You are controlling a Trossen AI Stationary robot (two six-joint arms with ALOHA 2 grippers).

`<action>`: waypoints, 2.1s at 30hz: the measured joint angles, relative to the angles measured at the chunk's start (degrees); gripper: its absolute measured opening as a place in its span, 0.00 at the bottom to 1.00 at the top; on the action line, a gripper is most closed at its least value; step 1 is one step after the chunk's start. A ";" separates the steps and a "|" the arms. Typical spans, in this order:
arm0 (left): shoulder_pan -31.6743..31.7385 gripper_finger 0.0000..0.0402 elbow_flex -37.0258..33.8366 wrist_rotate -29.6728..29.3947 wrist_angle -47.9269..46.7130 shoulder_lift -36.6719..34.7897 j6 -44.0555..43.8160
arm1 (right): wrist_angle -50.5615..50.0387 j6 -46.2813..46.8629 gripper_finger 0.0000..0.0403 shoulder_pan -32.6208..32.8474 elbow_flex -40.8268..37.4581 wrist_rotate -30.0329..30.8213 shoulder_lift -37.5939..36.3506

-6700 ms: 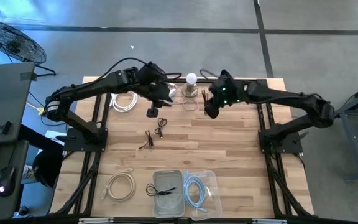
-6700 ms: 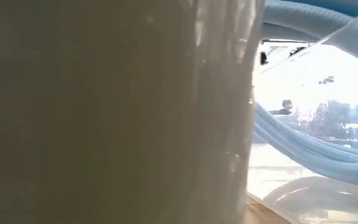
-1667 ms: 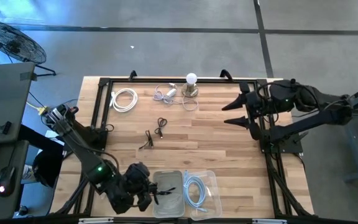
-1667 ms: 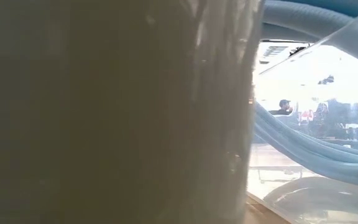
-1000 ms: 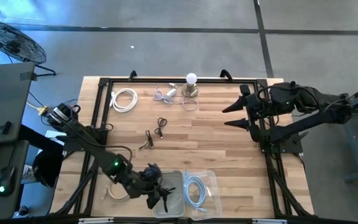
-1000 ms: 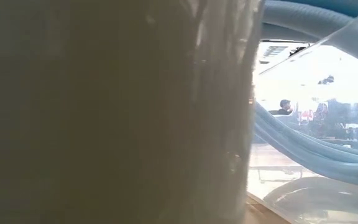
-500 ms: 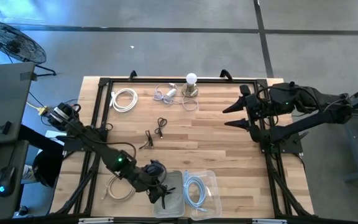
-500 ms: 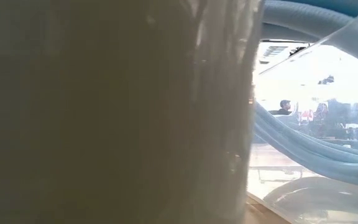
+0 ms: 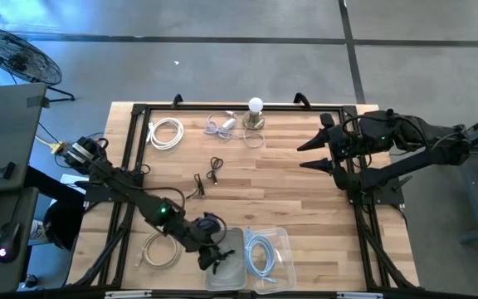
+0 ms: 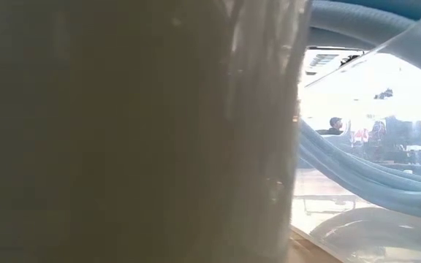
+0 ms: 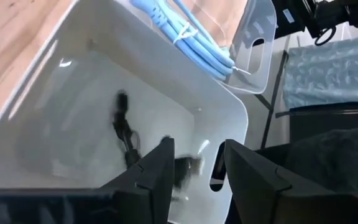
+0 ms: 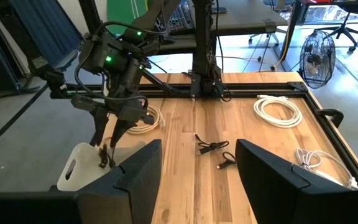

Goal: Pick & Place USB Port
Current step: Put the black charger cable into the gray bin, then put the white HDMI cable into the transparent bin

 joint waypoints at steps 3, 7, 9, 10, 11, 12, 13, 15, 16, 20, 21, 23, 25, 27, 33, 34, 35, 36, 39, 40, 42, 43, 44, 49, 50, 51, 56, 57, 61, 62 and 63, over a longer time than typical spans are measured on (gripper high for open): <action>0.75 0.35 0.00 0.70 -0.01 0.02 1.14 | 0.26 0.00 0.49 0.00 -0.22 0.00 0.00; 2.87 0.35 0.00 2.85 -0.02 0.02 4.39 | 0.47 0.00 0.49 -0.02 -1.89 -0.01 0.02; 4.24 0.35 0.00 3.50 -0.01 0.02 6.52 | 0.76 0.24 0.49 -0.02 -3.00 -0.02 0.02; 5.01 0.35 0.00 4.29 -0.01 0.02 7.76 | 1.08 0.38 0.49 -0.02 -3.52 -0.05 0.02; 5.84 0.35 0.00 5.21 -0.01 0.02 9.09 | 1.25 0.44 0.49 -0.02 -3.89 -0.11 0.02; 6.72 0.35 0.00 6.58 -0.01 0.01 10.40 | 1.59 0.46 0.49 -0.02 -4.30 -0.13 0.02; 7.64 0.35 0.00 8.13 -0.01 -0.05 11.87 | 1.64 0.48 0.49 -0.02 -4.55 -0.24 0.02; 9.70 0.35 0.00 10.72 0.04 -0.11 14.67 | 1.92 1.20 0.49 -0.02 -4.88 -0.87 0.02; 10.65 0.35 0.00 11.80 0.02 -0.21 16.02 | 2.22 1.68 0.49 -0.02 -5.07 -0.99 0.02; 14.18 0.35 0.48 11.62 0.01 -1.01 22.18 | 2.28 2.43 0.49 0.51 -5.18 -1.42 0.02; 15.05 0.35 0.74 11.59 -0.30 -1.15 24.06 | 2.45 2.40 0.49 0.76 -5.18 -1.42 0.02; 16.85 0.35 1.37 11.87 -1.12 -1.59 27.76 | 3.14 2.40 0.49 1.43 -5.18 -1.38 0.01; 18.72 0.35 2.68 12.02 -0.81 -1.87 30.67 | 3.79 2.39 0.49 1.99 -5.18 -1.38 0.00; 20.44 0.36 3.82 12.00 -4.52 -3.05 33.66 | 4.24 2.23 0.49 2.44 -5.18 -1.38 0.00; 23.82 0.36 11.57 11.22 -13.26 -4.89 41.68 | 4.19 2.01 0.49 2.69 -5.18 -1.38 -0.04; 24.28 0.36 13.12 10.55 -16.73 -5.34 43.11 | 4.17 1.81 0.49 2.69 -5.18 -1.37 -0.04; 24.68 0.36 14.90 10.04 -21.21 -5.66 44.53 | 4.23 1.35 0.49 2.69 -5.18 -1.36 -0.04; 25.09 0.36 17.04 9.26 -24.49 -5.71 45.95 | 4.27 0.90 0.49 2.65 -5.18 -1.21 -0.04; 26.62 0.36 23.55 5.36 -37.92 -5.96 50.13 | 4.46 -0.81 0.49 2.62 -5.18 0.34 -0.04; 27.15 0.36 25.69 3.75 -41.89 -6.06 51.14 | 4.48 -1.28 0.49 2.62 -5.18 1.28 -0.04; 28.42 0.36 29.63 0.79 -47.97 -6.08 52.89 | 4.67 -2.32 0.49 2.60 -5.18 3.28 -0.04; 28.99 0.36 31.35 -0.78 -52.74 -6.08 54.00 | 4.81 -2.61 0.49 2.61 -5.18 4.32 -0.04; 29.59 0.36 33.08 -2.26 -56.64 -6.05 55.11 | 4.83 -2.72 0.49 2.58 -5.16 5.44 -0.04; 33.02 0.36 39.91 -11.25 -70.63 -6.11 57.74 | 5.37 -4.01 0.49 2.52 -5.14 8.75 -0.04; 33.93 0.36 40.65 -12.42 -72.34 -6.05 58.03 | 5.45 -4.05 0.49 2.54 -5.13 9.01 -0.04; 35.04 0.36 41.19 -12.91 -74.07 -6.03 58.59 | 5.46 -4.07 0.49 2.53 -5.09 9.23 -0.04; 41.39 0.36 40.97 -11.48 -77.06 -6.88 63.90 | 5.46 -4.09 0.49 1.99 -5.09 9.66 -0.04; 42.73 0.36 40.72 -10.65 -77.13 -7.14 65.05 | 5.46 -4.09 0.49 1.69 -5.09 9.64 -0.04; 47.75 0.36 39.79 -9.51 -76.99 -7.60 69.78 | 5.45 -4.09 0.49 0.60 -5.09 9.68 -0.04; 49.18 0.36 39.40 -9.12 -76.96 -7.74 70.99 | 5.46 -4.09 0.49 0.36 -5.09 9.68 -0.04; 50.52 0.36 39.02 -8.63 -76.99 -7.87 72.23 | 5.44 -4.09 0.49 0.09 -5.09 9.66 -0.04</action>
